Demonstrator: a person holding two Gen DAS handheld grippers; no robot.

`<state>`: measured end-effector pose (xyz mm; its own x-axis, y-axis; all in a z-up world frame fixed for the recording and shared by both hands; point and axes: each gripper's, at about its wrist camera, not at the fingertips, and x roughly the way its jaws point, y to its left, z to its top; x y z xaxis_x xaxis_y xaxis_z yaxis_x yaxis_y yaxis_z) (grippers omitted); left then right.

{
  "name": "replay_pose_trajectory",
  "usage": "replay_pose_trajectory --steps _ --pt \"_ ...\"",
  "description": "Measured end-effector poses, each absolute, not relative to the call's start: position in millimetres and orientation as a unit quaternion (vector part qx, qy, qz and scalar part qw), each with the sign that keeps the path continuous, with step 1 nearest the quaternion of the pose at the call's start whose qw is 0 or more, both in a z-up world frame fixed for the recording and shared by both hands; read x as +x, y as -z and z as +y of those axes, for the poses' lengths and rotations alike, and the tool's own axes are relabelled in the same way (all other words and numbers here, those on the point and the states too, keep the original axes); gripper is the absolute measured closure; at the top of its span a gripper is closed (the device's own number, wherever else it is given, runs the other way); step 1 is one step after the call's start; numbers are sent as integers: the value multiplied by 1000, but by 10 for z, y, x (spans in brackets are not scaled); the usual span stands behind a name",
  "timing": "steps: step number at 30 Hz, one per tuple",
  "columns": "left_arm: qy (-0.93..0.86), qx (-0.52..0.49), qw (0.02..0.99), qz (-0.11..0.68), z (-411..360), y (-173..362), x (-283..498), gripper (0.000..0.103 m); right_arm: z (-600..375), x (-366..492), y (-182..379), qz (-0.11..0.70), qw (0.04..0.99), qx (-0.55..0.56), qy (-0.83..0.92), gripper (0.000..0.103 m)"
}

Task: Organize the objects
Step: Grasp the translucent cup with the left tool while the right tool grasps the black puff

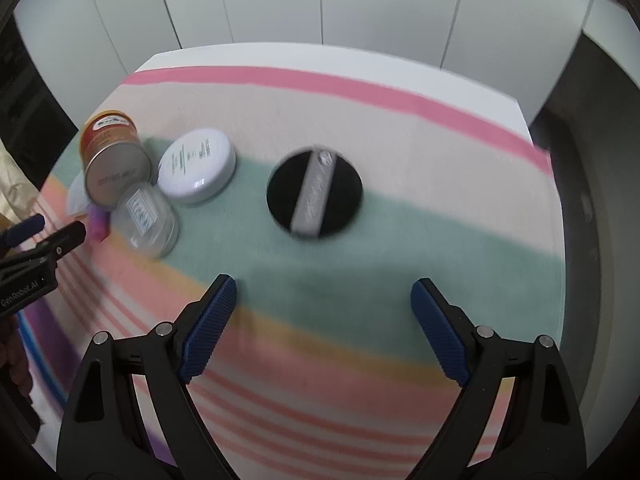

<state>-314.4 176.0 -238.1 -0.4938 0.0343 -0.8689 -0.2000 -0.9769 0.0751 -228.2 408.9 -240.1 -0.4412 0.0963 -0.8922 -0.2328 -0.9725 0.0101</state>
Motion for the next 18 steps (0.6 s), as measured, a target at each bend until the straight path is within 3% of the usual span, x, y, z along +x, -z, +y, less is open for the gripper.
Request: replay_pose_trajectory --steps 3,6,8,10,11,18 --pt "-865 -492 68 72 1790 2397 -3248 19 4057 -2431 2413 54 93 -509 -854 11" --pt "-868 -487 79 59 1834 2381 -3311 35 4052 -2537 2403 53 96 -500 -859 14" --pt "-868 -486 89 58 1876 2367 -3342 57 4058 -2606 2389 50 94 -493 -863 24" --pt "-865 -488 98 63 1921 2352 -3345 66 4059 -2657 2361 47 92 -490 -866 47" --pt "-864 -490 97 63 1933 2349 -3342 67 4057 -2680 2352 46 93 -490 -866 51" --pt "-855 -505 100 62 1927 2255 -3184 67 4065 -2617 2314 62 83 -503 -858 52"
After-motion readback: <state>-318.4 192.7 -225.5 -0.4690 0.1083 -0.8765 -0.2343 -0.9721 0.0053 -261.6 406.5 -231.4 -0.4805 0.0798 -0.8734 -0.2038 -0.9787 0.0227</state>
